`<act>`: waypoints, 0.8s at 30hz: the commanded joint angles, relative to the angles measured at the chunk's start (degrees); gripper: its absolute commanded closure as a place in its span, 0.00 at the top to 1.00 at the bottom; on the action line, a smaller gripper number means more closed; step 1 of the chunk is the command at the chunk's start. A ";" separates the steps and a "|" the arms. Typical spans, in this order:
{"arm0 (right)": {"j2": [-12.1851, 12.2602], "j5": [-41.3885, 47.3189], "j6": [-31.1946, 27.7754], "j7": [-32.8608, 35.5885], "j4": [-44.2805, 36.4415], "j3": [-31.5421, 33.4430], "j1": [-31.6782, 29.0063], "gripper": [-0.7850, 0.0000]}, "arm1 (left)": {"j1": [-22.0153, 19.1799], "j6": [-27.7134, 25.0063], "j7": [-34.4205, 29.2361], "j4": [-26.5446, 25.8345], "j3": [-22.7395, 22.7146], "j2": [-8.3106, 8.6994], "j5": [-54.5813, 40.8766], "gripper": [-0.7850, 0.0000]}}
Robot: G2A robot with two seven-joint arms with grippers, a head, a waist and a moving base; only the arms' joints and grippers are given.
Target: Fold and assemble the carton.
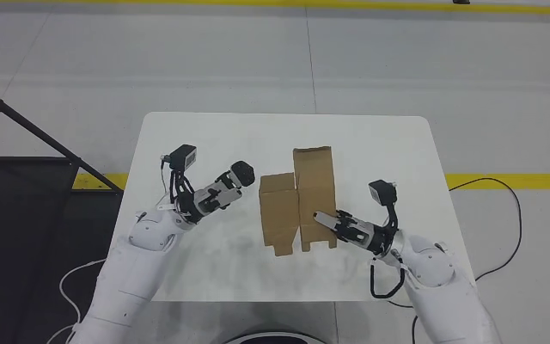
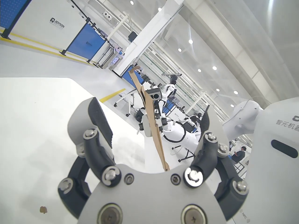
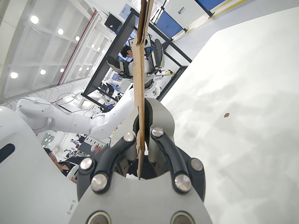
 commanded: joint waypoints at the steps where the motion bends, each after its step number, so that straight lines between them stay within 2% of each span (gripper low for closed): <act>1: 0.06 0.07 0.28 0.39 -0.24 0.03 0.01 0.00 | 0.03 0.00 0.03 -0.02 -0.19 0.01 0.06 1.00; 13: 0.06 0.07 0.28 0.39 -0.24 0.03 0.01 0.00 | 0.03 0.00 0.03 -0.02 -0.19 0.01 0.06 1.00; 19: 0.20 -0.31 1.44 -0.36 -1.84 -0.28 -0.70 0.00 | -0.26 0.00 4.28 0.20 0.48 -0.34 2.27 1.00; 24: 0.41 0.89 1.46 0.82 -1.64 -0.81 -0.53 0.00 | -0.51 0.00 5.34 -2.02 0.27 -0.65 2.79 1.00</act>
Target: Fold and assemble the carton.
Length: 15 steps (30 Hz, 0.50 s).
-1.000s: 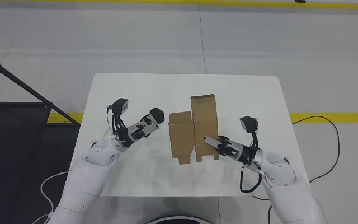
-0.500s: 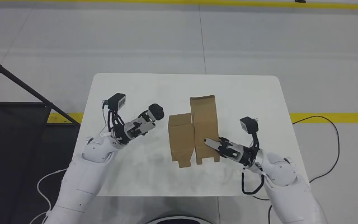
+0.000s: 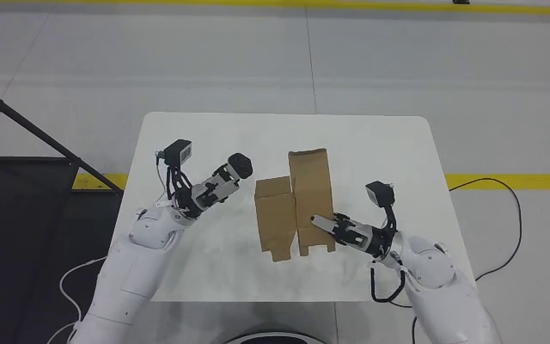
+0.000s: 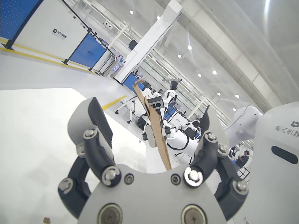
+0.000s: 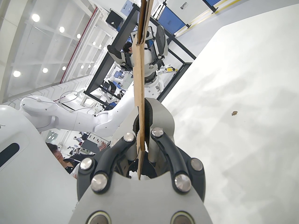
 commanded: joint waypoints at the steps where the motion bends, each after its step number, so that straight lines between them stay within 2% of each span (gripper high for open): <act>1: 0.04 0.61 -0.20 0.28 0.38 -0.24 0.27 0.00 | 0.21 0.01 -0.05 -1.09 -0.16 -0.12 -0.07 1.00; 5: 0.00 4.81 -1.74 1.38 1.26 -1.40 0.91 0.00 | 0.46 0.01 -1.02 -1.98 -0.39 -0.40 -0.30 1.00; 15: 0.00 4.81 -1.74 1.38 1.26 -1.40 0.91 0.00 | 0.60 0.01 -1.54 -1.47 -0.25 -0.55 -0.71 1.00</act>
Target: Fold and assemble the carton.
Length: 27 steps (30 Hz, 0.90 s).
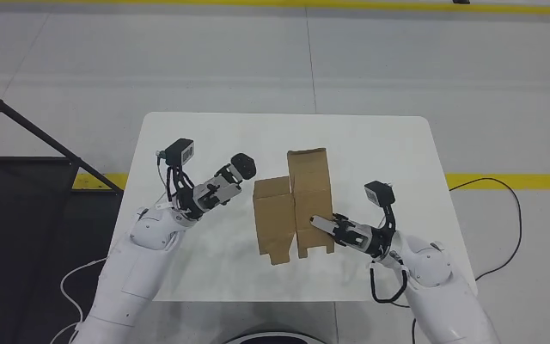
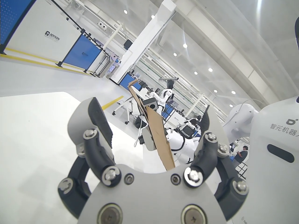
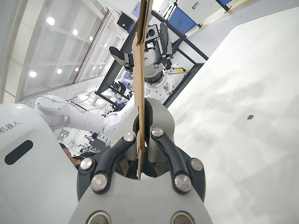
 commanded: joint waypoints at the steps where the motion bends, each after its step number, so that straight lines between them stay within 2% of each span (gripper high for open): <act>1: 0.00 0.00 0.00 0.00 0.00 0.00 0.00 0.00 | 0.00 0.00 0.00 0.00 0.00 0.00 0.00 1.00; 5: 0.00 -2.37 1.66 -0.55 -0.85 -0.78 -0.12 0.00 | 0.30 1.19 1.09 -1.00 0.86 -0.10 0.79 1.00; 12: 0.05 -9.49 2.90 -3.29 -1.92 -1.75 -0.01 0.00 | -2.38 0.00 -0.39 1.14 4.10 -0.30 -3.04 1.00; 18: 0.12 -9.69 3.21 -4.16 -1.63 -2.32 0.30 0.00 | -3.17 0.00 -3.93 1.35 4.20 -0.33 -4.67 0.91; 23: 0.22 -8.53 3.86 -4.78 -1.55 -2.36 0.29 0.00 | -2.97 0.00 -6.36 1.60 3.63 -0.36 -4.19 0.94; 27: 0.36 -6.75 3.39 -4.14 -1.59 -2.35 0.26 0.00 | -2.69 0.00 -6.58 1.99 2.70 -0.48 -3.57 0.90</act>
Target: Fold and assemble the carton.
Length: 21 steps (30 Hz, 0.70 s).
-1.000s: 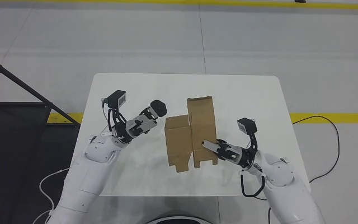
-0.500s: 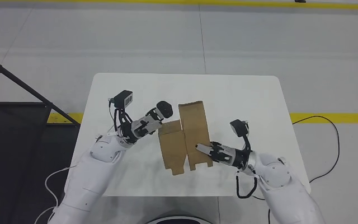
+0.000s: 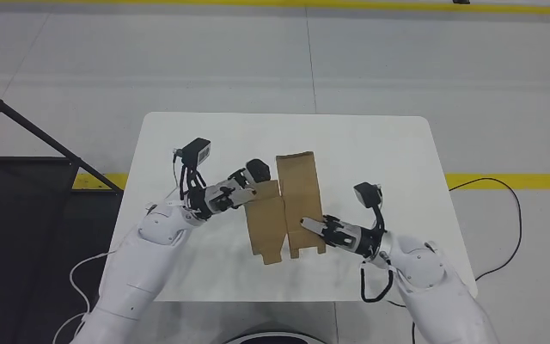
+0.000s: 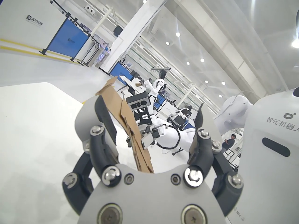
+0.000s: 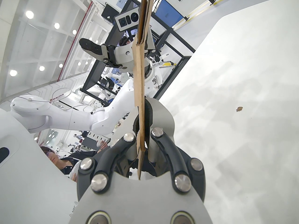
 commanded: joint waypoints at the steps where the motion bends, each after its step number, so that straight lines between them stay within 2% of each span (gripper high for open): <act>1: 0.09 0.58 -0.23 0.33 -0.01 0.10 0.03 0.00 | 0.08 0.00 0.51 0.36 -0.61 -0.09 0.54 0.90; 8: 0.31 3.43 -1.42 1.65 -0.22 -0.09 -0.10 0.00 | -0.20 0.00 0.72 1.23 -0.51 -0.53 2.96 0.91; 21: 0.72 4.44 -2.92 5.27 -0.40 -1.58 0.74 0.00 | -2.16 0.00 2.19 3.69 1.81 -1.62 4.51 0.78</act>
